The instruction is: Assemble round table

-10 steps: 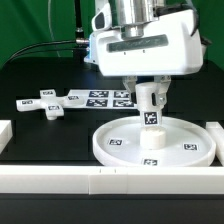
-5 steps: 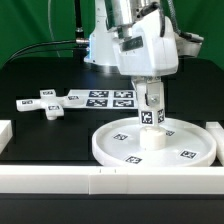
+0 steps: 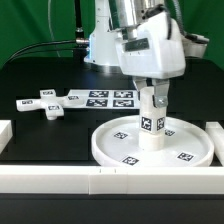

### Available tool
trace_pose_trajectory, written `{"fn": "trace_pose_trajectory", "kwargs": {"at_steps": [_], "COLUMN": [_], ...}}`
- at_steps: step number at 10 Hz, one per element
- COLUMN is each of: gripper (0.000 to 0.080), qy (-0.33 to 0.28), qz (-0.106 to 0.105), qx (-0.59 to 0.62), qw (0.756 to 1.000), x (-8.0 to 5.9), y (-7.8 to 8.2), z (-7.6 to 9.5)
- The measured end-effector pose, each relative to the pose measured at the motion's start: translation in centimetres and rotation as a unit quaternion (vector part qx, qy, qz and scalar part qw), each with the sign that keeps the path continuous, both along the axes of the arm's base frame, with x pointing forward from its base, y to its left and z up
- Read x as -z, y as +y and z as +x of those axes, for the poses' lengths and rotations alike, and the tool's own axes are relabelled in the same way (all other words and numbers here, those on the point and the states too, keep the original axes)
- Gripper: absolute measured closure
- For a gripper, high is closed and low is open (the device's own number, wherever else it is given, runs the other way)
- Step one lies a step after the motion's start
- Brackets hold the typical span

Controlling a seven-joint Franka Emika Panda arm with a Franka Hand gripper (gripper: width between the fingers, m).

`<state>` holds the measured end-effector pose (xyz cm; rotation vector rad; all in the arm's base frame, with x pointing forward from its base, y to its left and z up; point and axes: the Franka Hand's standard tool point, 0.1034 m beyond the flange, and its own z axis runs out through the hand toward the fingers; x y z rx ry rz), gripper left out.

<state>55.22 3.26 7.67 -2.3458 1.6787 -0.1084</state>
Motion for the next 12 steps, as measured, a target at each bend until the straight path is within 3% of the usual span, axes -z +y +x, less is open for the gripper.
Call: {"fn": "trace_pose_trajectory", "kwargs": {"at_steps": [4, 6, 12], "gripper": [0.0151, 0.0151, 0.0151], "qy": [-0.021, -0.026, -0.045], "qz": [-0.030, -0.057, -0.084], "qx": [-0.149, -0.304, -0.514], "qw": [0.988, 0.951, 0.853], "x": [0.18, 0.45, 0.75], "y": [-0.10, 0.22, 0.51], "z": [0.02, 0.16, 0.68]}}
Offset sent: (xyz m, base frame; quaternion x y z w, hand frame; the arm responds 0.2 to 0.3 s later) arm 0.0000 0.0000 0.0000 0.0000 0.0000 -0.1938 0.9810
